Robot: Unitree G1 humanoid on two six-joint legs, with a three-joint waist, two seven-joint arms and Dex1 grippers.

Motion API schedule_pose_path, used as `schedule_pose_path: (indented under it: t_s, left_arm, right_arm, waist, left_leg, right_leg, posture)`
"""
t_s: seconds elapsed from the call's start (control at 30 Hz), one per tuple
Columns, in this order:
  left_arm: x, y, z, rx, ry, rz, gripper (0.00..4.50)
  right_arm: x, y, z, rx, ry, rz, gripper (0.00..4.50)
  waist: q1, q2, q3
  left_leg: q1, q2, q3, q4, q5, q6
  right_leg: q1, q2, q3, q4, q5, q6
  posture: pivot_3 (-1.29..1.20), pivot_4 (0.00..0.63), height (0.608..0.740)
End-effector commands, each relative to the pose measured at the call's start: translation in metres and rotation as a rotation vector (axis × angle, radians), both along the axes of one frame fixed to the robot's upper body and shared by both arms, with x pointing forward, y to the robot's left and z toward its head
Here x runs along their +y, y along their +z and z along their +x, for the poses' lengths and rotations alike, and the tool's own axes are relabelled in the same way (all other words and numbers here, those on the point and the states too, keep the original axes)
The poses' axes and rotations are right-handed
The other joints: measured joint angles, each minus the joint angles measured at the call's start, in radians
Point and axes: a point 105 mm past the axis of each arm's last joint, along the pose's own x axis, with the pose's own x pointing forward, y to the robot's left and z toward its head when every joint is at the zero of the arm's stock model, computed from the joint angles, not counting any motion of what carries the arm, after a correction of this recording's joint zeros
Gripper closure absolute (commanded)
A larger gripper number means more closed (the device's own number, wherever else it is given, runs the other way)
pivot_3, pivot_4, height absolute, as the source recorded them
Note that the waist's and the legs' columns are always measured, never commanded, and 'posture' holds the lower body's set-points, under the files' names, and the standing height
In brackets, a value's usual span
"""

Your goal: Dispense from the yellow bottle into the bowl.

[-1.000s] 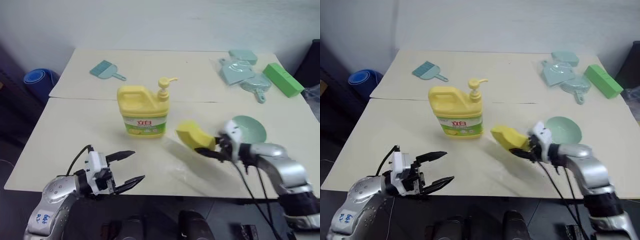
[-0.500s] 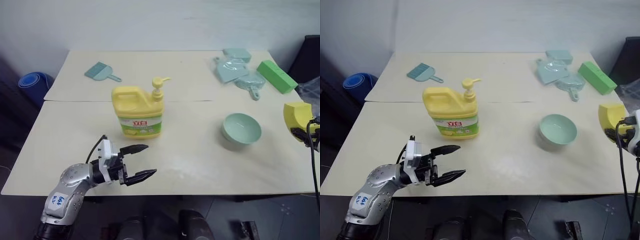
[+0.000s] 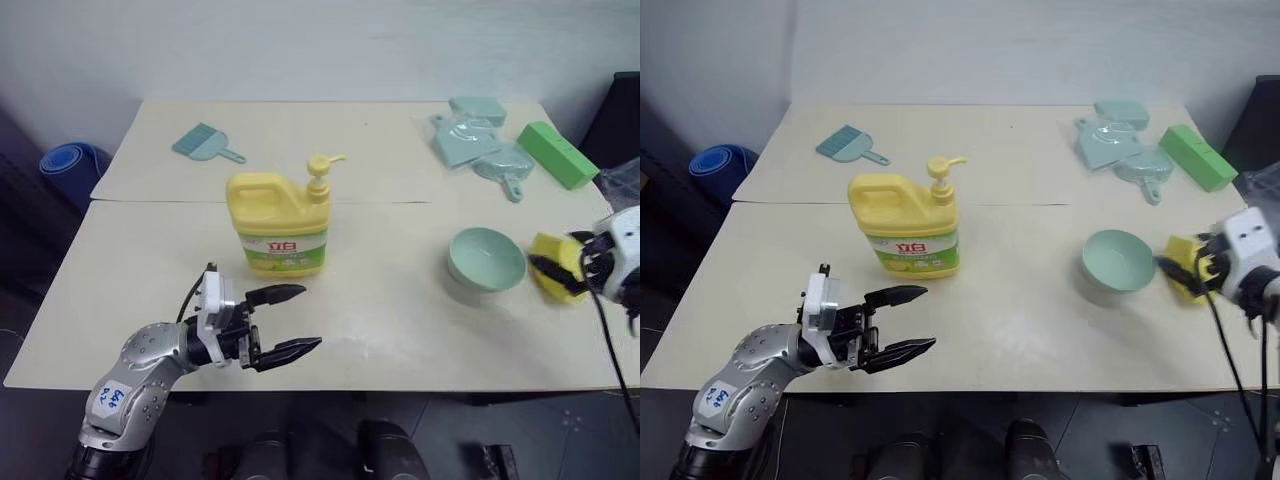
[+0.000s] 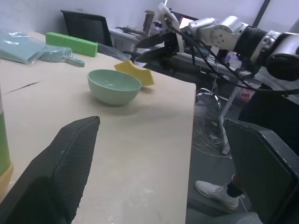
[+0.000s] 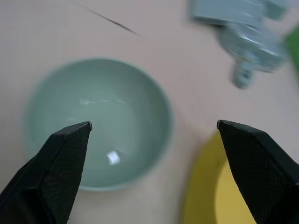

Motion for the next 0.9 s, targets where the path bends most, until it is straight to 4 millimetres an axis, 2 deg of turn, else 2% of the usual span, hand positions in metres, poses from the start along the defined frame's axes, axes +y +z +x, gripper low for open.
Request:
schedule_pose_path:
  t_s: [0.03, 0.1, 0.23, 0.4, 0.5, 0.8, 0.87, 0.9]
  left_arm:
    - [-0.002, 0.007, -0.002, -0.045, 0.007, -0.006, 0.00]
    - [-0.002, 0.007, -0.001, -0.052, 0.015, -0.004, 0.00]
    - [-0.002, 0.006, 0.001, -0.064, 0.014, 0.010, 0.00]
    - [-0.001, 0.009, 0.003, -0.079, 0.032, 0.010, 0.00]
    - [-0.001, 0.008, 0.001, -0.078, 0.037, 0.011, 0.00]
    - [0.000, 0.012, 0.002, -0.082, 0.067, -0.006, 0.00]
    - [0.005, 0.018, 0.004, -0.078, 0.093, -0.030, 0.00]
    - [0.008, 0.021, 0.004, -0.066, 0.100, -0.044, 0.00]
  right_arm:
    - [0.038, -0.005, -0.005, -0.010, 0.107, 0.023, 0.02]
    - [0.048, -0.021, -0.002, 0.019, 0.105, 0.032, 0.02]
    - [0.054, -0.049, 0.010, 0.078, 0.061, -0.019, 0.02]
    - [0.044, -0.061, 0.027, 0.058, -0.053, -0.063, 0.02]
    - [0.043, -0.066, 0.031, 0.054, -0.070, -0.057, 0.67]
    - [0.046, -0.061, 0.040, -0.009, -0.076, -0.060, 3.77]
    - [0.049, -0.058, 0.041, -0.020, -0.043, -0.080, 4.40]
    - [0.051, -0.056, 0.040, -0.027, -0.019, -0.092, 4.46]
  waist:
    - [0.004, 0.000, 0.000]
    - [0.008, 0.000, 0.000]
    - [0.009, 0.000, 0.000]
    - [0.004, 0.000, 0.000]
    - [0.004, 0.000, 0.000]
    - [0.004, 0.000, 0.000]
    - [0.002, 0.000, 0.000]
    - [0.002, -0.001, 0.000]
  left_leg:
    - [0.000, 0.000, 0.000, 0.000, 0.000, 0.000]
    - [-0.001, -0.001, 0.000, 0.000, 0.000, 0.000]
    - [-0.001, -0.002, -0.001, 0.001, 0.000, 0.000]
    - [-0.001, -0.002, -0.001, 0.001, 0.000, 0.000]
    - [-0.001, -0.001, -0.001, 0.001, 0.000, 0.000]
    - [-0.001, -0.001, -0.001, 0.001, 0.000, 0.000]
    - [-0.001, -0.001, -0.001, 0.001, 0.000, 0.000]
    - [-0.001, -0.001, -0.001, 0.001, 0.000, 0.000]
  right_leg:
    - [0.000, 0.000, 0.000, 0.000, 0.000, 0.000]
    - [0.000, -0.001, 0.000, -0.001, 0.000, 0.000]
    - [0.000, -0.001, 0.000, -0.001, 0.000, 0.000]
    - [0.000, 0.000, 0.000, -0.001, 0.000, 0.000]
    - [0.000, 0.000, 0.000, 0.000, 0.000, 0.000]
    - [0.000, 0.000, 0.000, -0.001, 0.000, 0.000]
    - [0.000, 0.000, 0.000, 0.000, 0.000, 0.000]
    - [0.000, 0.000, 0.000, 0.000, 0.000, 0.000]
  posture:
    - [0.00, 0.150, 0.740]
    - [0.00, 0.150, 0.740]
    - [0.00, 0.150, 0.740]
    - [0.00, 0.150, 0.740]
    - [0.00, 0.150, 0.740]
    - [0.00, 0.150, 0.740]
    - [0.00, 0.150, 0.740]
    - [0.00, 0.150, 0.740]
